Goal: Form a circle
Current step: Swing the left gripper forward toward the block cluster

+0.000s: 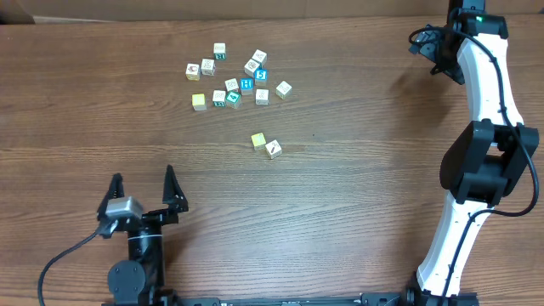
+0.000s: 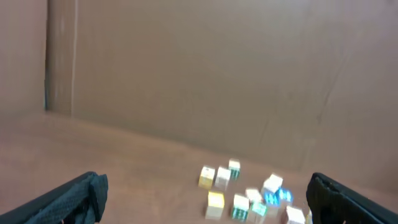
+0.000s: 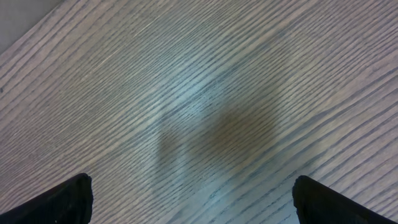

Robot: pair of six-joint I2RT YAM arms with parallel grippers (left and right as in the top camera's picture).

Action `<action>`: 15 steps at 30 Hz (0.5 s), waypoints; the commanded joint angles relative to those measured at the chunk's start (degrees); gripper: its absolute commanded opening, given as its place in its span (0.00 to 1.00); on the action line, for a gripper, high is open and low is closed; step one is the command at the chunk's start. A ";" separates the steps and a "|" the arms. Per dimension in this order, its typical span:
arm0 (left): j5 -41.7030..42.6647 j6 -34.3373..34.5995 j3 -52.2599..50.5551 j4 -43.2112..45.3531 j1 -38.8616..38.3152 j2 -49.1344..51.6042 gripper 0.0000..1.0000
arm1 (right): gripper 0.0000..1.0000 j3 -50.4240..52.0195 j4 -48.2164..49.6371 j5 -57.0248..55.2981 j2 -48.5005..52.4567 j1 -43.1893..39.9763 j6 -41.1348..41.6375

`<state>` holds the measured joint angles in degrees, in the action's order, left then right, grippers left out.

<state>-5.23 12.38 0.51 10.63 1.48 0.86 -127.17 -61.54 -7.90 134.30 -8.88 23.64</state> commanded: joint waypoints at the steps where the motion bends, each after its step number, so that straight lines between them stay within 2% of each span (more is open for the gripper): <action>1: -0.87 -1.44 1.68 1.38 -0.28 -0.57 0.99 | 1.00 -0.72 0.13 -0.44 -1.42 0.13 -0.04; 4: -0.48 -0.52 6.10 -3.17 -0.28 -0.55 1.00 | 1.00 -0.72 0.13 -0.44 -1.42 0.13 -0.04; 9: 0.83 -0.13 19.28 -14.45 -0.28 1.81 1.00 | 1.00 -0.72 0.13 -0.44 -1.42 0.13 -0.04; 15: 0.83 -0.22 40.61 -26.23 -0.28 14.01 0.99 | 1.00 -0.72 0.13 -0.44 -1.42 0.13 -0.04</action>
<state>-4.97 12.03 33.61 -13.65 1.48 9.85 -127.17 -61.52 -7.92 134.30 -8.88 23.64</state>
